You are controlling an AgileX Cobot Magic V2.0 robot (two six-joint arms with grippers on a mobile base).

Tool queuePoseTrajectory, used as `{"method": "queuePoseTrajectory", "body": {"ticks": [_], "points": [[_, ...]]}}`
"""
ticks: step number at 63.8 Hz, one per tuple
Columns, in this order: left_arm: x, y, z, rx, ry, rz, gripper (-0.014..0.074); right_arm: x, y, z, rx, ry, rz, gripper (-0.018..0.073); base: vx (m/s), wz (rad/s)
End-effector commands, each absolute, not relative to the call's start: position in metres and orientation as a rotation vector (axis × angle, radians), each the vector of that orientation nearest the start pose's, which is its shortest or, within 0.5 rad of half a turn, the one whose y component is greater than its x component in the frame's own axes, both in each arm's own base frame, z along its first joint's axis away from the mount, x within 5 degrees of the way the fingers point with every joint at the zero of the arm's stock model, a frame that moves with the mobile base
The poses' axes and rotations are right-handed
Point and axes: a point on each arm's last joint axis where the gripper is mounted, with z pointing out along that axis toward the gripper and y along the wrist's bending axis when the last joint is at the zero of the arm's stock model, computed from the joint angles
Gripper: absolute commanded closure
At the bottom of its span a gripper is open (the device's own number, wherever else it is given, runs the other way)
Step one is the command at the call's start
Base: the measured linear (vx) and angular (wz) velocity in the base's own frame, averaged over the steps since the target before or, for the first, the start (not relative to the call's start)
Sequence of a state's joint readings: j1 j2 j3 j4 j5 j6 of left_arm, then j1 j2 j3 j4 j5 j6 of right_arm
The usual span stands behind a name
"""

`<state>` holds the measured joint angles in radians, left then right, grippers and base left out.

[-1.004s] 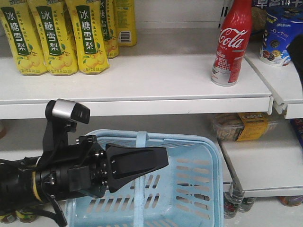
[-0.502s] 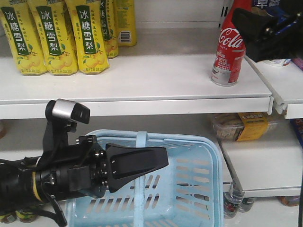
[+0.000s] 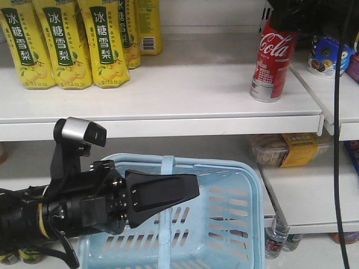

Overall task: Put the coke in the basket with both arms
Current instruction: 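Reach the right gripper to the Coca-Cola bottle and grasp its neck, then lift the bottle off the shelf and lower it over the basket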

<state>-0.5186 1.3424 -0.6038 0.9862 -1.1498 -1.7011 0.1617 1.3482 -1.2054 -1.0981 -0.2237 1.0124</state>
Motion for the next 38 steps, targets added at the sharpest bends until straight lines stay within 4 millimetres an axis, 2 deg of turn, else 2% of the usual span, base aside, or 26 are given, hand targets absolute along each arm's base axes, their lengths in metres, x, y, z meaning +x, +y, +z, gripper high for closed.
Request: {"method": "queuePoseTrajectory", "body": {"ticks": [1,10,27,33,38], "points": [[0.163,-0.176,0.320,0.463,1.397,-2.081,0.0603,0.299,0.069,0.442,-0.339,1.410,0.246,0.0323,0.00,0.00],[0.163,-0.176,0.320,0.463,1.397,-2.081,0.0603,0.289,0.068,0.451,-0.339,1.375,0.256,0.0577,0.00,0.00],[0.163,-0.176,0.320,0.463,1.397,-2.081,0.0603,0.233,0.065,0.485,-0.379,1.268,0.309,0.0568,0.00,0.00],[0.163,-0.176,0.320,0.463,1.397,-2.081,0.0603,0.205,0.070,0.489,-0.470,1.257,0.386,0.0567,0.00,0.00],[0.163,-0.176,0.320,0.463,1.397,-2.081,0.0603,0.183,0.078,0.485,-0.615,1.302,0.462,0.0564,0.00,0.00]]}}
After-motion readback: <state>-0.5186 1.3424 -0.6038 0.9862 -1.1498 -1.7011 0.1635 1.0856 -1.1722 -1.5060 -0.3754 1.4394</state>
